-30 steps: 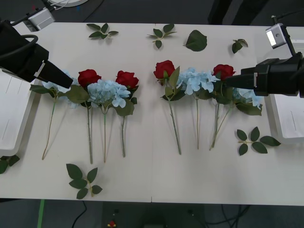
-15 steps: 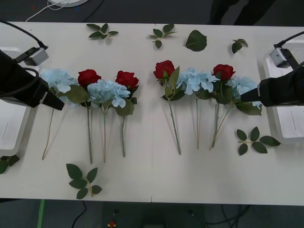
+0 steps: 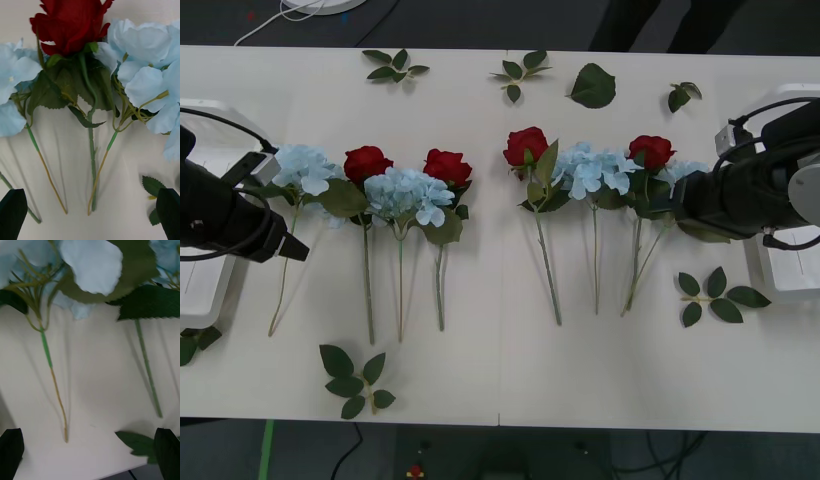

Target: Place the red flowers into the right box and the blue flowers into the left box. If a person shows an open palm, hand one flower to the person first, then continue sorting.

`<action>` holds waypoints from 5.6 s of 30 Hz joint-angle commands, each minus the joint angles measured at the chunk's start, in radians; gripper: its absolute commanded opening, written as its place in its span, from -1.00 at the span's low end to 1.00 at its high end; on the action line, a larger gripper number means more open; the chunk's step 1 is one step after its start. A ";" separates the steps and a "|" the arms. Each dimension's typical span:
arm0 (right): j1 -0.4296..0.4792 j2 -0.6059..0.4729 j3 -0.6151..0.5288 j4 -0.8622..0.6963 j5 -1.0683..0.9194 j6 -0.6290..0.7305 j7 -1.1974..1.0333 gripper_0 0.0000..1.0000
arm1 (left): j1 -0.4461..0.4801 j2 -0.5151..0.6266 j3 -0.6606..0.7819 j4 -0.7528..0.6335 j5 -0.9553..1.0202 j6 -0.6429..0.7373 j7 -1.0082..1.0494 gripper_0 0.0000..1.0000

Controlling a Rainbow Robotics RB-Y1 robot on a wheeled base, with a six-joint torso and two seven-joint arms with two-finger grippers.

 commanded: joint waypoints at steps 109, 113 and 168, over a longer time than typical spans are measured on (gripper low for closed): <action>0.080 0.246 -0.449 -0.128 -0.733 -0.138 1.077 -1.00 | -0.194 0.030 0.354 0.711 -0.009 0.333 -0.495 -1.00; 0.080 0.284 -0.447 -0.139 -0.831 -0.119 1.226 -1.00 | -0.194 -0.004 0.370 0.920 0.086 0.333 -0.729 -1.00; -0.039 0.359 -0.052 -0.134 -1.020 -0.432 1.503 -1.00 | 0.062 -0.259 0.932 0.813 0.063 0.063 -1.081 1.00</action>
